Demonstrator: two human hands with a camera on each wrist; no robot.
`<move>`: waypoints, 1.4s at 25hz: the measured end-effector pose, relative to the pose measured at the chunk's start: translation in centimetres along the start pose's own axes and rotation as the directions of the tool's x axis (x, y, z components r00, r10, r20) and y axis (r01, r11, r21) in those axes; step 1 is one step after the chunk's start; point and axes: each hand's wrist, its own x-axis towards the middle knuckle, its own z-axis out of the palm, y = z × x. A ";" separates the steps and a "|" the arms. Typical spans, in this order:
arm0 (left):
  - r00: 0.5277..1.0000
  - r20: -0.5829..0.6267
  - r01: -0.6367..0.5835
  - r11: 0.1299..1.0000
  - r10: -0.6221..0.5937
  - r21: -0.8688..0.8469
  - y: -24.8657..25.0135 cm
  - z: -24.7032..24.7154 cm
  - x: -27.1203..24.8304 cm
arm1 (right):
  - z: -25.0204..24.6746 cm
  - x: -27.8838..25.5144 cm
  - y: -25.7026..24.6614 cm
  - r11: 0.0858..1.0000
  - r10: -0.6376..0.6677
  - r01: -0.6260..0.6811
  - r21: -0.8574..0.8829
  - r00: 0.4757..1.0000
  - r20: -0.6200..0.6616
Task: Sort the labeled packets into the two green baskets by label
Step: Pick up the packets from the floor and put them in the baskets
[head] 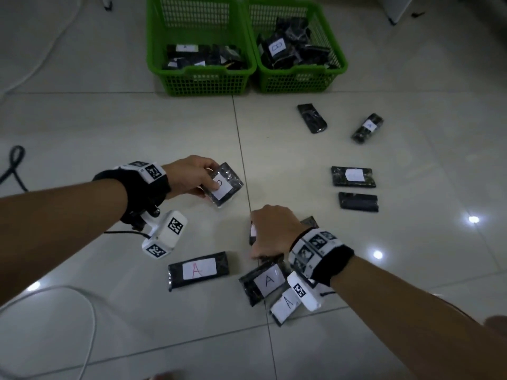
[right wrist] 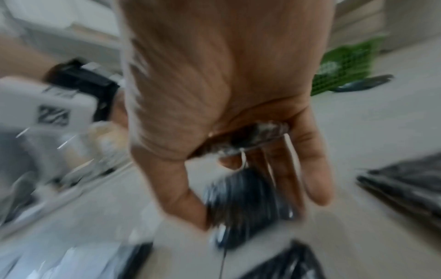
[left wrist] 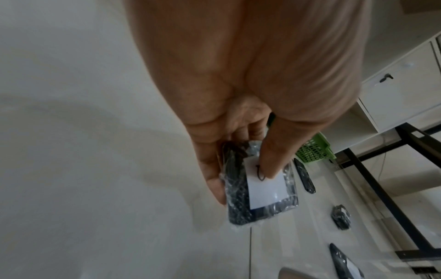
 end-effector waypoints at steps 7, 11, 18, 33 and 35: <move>0.992 -0.119 -0.060 0.977 0.036 -0.205 1.2 -1.3 -0.2 | -3.8 2.2 5.9 -0.203 0.193 -0.051 0.978 0.977 0.091; 0.990 -0.141 -0.042 0.949 -0.002 -0.312 1.8 -1.4 0.0 | -4.4 2.8 5.6 -0.444 0.116 -0.042 0.895 0.988 0.104; 0.994 0.091 0.092 0.854 -0.053 -0.511 3.1 0.1 -0.8 | -5.3 3.9 2.2 0.193 0.489 0.413 0.890 0.746 -0.452; 0.976 -0.204 -0.165 0.866 0.075 -0.473 3.7 -1.6 1.3 | -5.7 3.8 -0.4 0.119 0.199 0.561 0.819 0.795 -0.573; 0.970 -0.228 -0.188 0.846 0.082 -0.498 4.0 -1.7 1.6 | -6.9 5.2 0.6 -0.046 0.337 0.454 0.890 0.846 -0.414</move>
